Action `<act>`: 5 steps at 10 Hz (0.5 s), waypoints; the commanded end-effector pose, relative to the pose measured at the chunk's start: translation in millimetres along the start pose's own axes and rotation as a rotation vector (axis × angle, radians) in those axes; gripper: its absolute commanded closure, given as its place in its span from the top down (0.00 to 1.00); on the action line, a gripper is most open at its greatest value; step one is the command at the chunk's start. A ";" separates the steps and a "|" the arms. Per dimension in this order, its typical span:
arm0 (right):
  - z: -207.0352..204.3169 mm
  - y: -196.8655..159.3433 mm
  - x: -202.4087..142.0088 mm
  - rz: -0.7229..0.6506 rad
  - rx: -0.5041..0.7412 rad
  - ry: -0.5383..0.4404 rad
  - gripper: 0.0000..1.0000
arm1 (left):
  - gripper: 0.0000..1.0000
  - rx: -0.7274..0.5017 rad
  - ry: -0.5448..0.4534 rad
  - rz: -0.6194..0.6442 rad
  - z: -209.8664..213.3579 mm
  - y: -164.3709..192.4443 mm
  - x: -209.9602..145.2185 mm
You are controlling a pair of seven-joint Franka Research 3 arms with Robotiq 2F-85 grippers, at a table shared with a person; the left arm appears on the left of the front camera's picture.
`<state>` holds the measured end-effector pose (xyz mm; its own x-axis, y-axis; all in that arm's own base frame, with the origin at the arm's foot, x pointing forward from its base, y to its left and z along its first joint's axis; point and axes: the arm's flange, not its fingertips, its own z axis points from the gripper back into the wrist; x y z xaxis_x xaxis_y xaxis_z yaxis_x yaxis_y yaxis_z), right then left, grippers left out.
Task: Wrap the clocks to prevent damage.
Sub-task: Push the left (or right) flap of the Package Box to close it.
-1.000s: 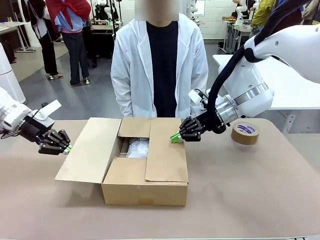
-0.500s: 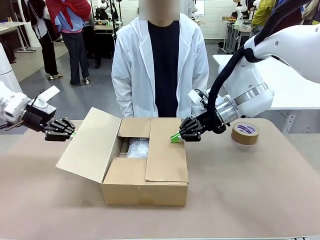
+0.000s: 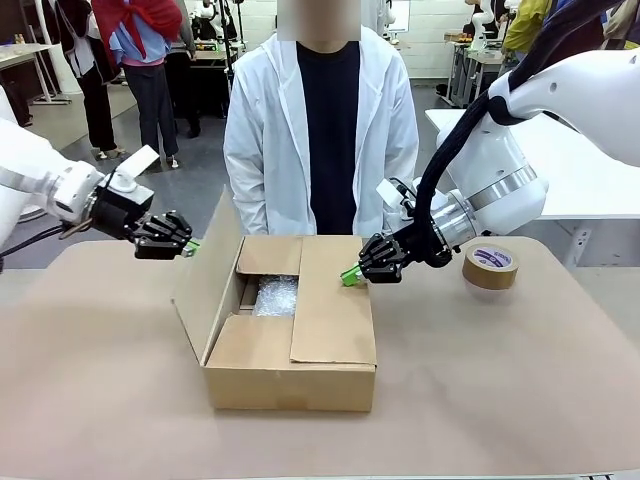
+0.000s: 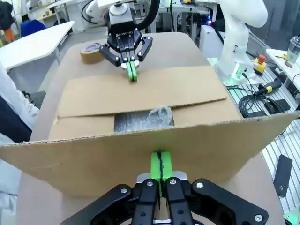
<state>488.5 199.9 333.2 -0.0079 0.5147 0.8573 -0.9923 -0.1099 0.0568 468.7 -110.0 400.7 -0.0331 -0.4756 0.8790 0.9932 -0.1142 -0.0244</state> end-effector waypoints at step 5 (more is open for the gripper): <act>-2.7 -0.4 -3.4 -0.006 0.000 0.005 0.01 | 0.00 0.017 0.067 -0.018 -60.8 21.6 -16.7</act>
<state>488.5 199.9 333.2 -0.0079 0.5147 0.8573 -0.9923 -0.1099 0.0568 478.5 -149.4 361.3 -0.0321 -0.5450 0.8378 0.9925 -0.1164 -0.0377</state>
